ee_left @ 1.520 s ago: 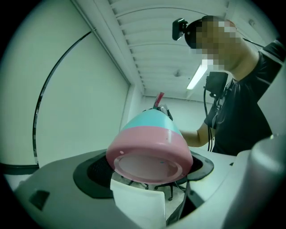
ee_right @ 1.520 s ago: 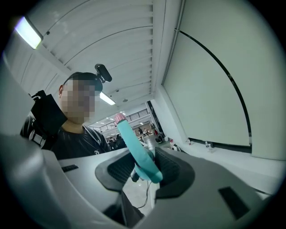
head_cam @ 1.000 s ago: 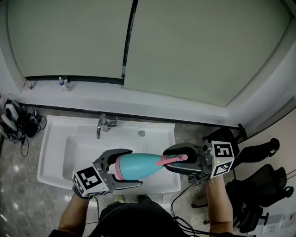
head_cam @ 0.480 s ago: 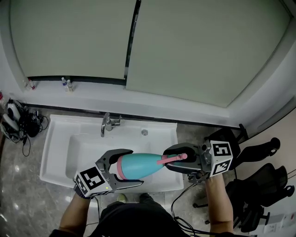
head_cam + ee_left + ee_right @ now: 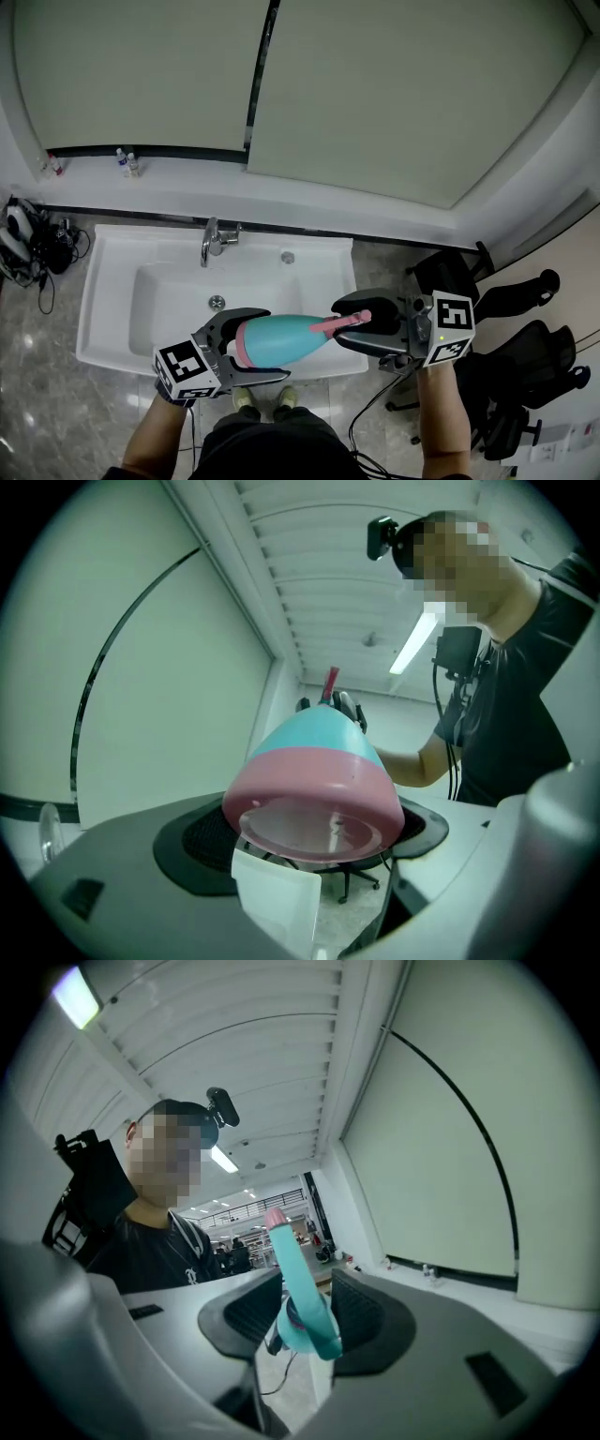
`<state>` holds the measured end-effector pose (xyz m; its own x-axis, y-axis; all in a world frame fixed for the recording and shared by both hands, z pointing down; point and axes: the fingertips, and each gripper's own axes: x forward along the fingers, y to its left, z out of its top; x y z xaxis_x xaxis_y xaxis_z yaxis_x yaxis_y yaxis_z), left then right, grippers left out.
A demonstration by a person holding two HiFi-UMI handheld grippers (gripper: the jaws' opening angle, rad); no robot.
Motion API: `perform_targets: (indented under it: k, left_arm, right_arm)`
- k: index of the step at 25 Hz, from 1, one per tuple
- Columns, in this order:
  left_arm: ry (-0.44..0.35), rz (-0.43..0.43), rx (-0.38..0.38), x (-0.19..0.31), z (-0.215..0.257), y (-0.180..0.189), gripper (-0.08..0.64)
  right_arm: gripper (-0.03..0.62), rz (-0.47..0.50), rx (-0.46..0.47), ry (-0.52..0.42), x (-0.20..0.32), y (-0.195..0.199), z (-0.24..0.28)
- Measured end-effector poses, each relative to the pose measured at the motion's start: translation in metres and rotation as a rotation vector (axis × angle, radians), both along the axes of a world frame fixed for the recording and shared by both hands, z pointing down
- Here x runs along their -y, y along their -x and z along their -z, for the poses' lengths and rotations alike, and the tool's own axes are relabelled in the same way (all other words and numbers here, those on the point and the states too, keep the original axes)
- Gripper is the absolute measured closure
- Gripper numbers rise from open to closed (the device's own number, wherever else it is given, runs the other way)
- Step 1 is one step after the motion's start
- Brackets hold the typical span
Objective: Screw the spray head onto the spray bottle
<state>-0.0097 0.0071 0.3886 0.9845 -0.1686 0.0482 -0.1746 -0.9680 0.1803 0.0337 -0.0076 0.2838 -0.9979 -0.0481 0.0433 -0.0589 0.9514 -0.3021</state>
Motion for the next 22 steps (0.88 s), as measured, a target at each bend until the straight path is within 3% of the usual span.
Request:
perform_targets:
  k: [4, 7, 9, 12, 18, 22]
  left_arm:
    - [-0.007, 0.068, -0.034, -0.023, 0.009, -0.003, 0.107]
    - [-0.035, 0.126, -0.050, -0.049, 0.018, -0.008, 0.107]
    - [-0.006, 0.134, -0.101, -0.074, 0.023, -0.019, 0.107]
    - [0.047, 0.128, -0.161, -0.123, 0.022, -0.049, 0.107]
    - [0.079, 0.136, -0.224, -0.228, 0.012, -0.103, 0.107]
    - [0.133, 0.124, -0.340, -0.279, 0.016, -0.118, 0.109]
  right_arm:
    - [0.448, -0.181, 0.068, -0.054, -0.015, -0.031, 0.020]
    - [0.449, -0.336, 0.141, -0.043, -0.042, -0.061, 0.010]
    - [0.449, -0.383, 0.203, -0.025, -0.069, -0.080, 0.009]
    - [0.449, -0.396, 0.229, -0.059, -0.116, -0.104, 0.016]
    - [0.449, -0.307, 0.138, -0.115, -0.214, -0.133, 0.028]
    - [0.449, -0.307, 0.144, -0.190, -0.269, -0.145, 0.045]
